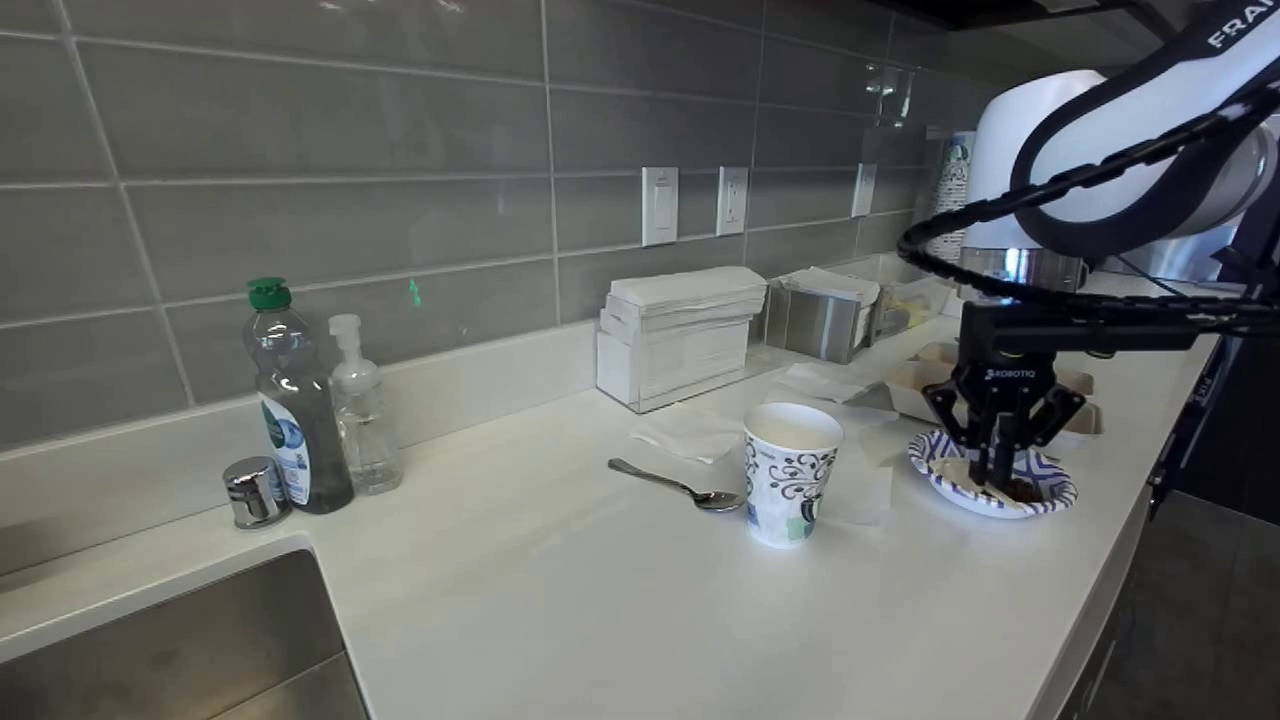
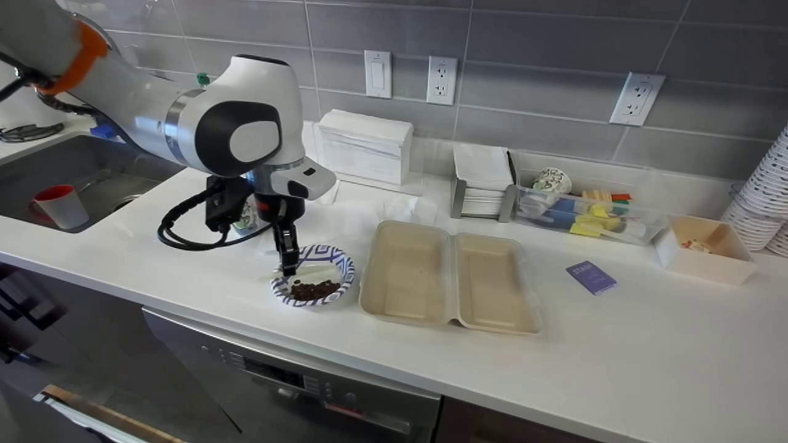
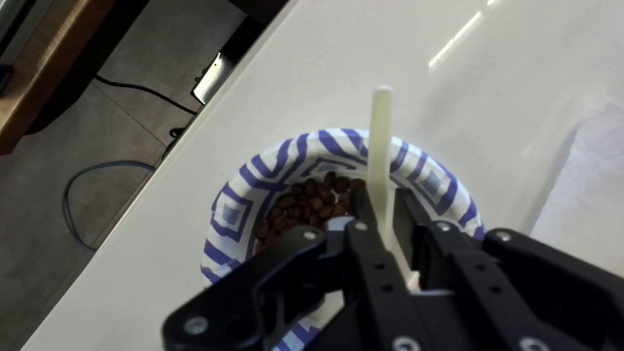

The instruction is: Put the knife into the bowl

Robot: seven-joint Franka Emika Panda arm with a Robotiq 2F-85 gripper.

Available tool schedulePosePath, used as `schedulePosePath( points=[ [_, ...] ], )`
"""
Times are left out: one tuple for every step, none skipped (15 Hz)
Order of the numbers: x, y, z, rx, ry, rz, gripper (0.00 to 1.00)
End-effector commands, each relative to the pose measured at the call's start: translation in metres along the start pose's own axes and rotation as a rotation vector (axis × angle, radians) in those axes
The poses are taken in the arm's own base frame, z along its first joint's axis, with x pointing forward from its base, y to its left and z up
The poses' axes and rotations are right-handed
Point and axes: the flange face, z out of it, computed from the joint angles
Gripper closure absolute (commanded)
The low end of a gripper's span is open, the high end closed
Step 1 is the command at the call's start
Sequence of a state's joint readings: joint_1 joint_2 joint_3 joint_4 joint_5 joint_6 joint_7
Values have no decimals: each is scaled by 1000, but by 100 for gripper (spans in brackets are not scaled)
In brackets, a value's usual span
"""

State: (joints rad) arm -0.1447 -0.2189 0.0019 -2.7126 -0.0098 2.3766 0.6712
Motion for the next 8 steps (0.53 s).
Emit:
schedulePosePath(
  points=[
    [-4,2,-12,40,-33,-40,49],
    [-5,2,-22,54,-28,-52,40],
    [-5,2,-33,55,-19,-63,33],
    [-6,3,-46,60,-8,-84,24],
    [-8,3,-59,53,-2,-107,18],
    [-11,4,-74,50,13,-135,11],
    [-14,6,-90,31,32,-177,3],
    [-18,6,-105,32,29,-238,0]
  ],
)
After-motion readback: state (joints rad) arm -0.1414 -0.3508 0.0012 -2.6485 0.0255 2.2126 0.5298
